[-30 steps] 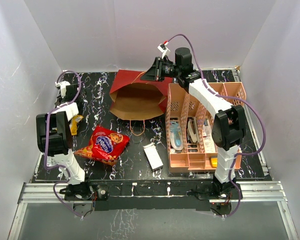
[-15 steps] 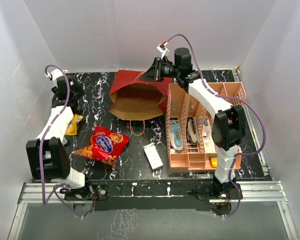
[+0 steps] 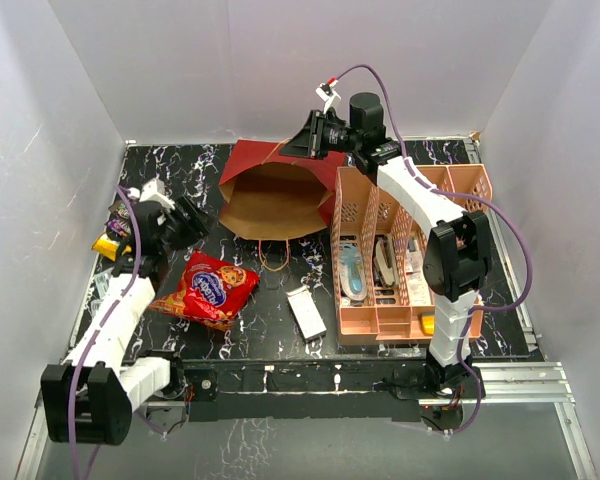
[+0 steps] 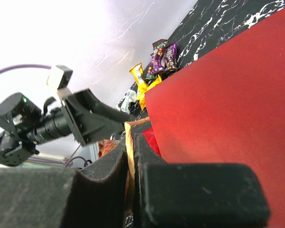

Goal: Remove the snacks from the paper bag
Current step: Adjust the paper bag at the center of the board.

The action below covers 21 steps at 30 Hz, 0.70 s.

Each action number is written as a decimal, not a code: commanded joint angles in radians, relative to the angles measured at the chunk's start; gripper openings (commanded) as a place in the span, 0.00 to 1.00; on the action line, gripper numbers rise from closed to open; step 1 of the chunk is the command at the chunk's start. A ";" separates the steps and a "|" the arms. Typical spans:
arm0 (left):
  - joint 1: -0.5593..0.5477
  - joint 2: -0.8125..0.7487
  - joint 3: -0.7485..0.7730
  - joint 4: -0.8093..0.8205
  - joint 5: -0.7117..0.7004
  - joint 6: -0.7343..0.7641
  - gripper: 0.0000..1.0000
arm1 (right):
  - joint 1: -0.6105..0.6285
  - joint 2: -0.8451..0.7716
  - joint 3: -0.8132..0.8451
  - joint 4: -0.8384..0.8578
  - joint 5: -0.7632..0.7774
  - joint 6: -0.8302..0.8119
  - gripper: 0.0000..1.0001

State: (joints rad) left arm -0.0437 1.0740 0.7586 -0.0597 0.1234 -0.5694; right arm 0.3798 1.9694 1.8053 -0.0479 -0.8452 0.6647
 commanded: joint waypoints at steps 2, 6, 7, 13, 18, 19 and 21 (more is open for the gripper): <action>-0.070 -0.075 -0.133 0.228 0.246 -0.145 0.62 | 0.002 -0.074 -0.001 0.145 0.014 0.064 0.08; -0.103 -0.018 -0.182 0.366 0.267 -0.245 0.62 | 0.003 -0.072 0.005 0.146 0.012 0.069 0.08; -0.115 0.006 -0.184 0.385 0.272 -0.268 0.62 | 0.003 -0.073 0.006 0.146 0.013 0.069 0.08; -0.279 0.082 -0.224 0.498 0.189 -0.347 0.62 | 0.003 -0.084 0.003 0.143 0.025 0.061 0.08; -0.417 0.059 -0.237 0.397 -0.095 -0.334 0.70 | 0.003 -0.078 0.015 0.143 0.022 0.059 0.08; -0.429 0.060 -0.245 0.398 -0.115 -0.345 0.70 | 0.002 -0.077 0.016 0.143 0.022 0.058 0.08; -0.448 0.084 -0.251 0.407 -0.116 -0.370 0.71 | 0.001 -0.076 0.015 0.143 0.021 0.057 0.08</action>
State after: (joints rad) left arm -0.4580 1.1645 0.5320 0.3420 0.1421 -0.8978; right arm 0.3798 1.9602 1.8023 0.0299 -0.8310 0.7177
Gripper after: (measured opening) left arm 0.702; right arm 0.078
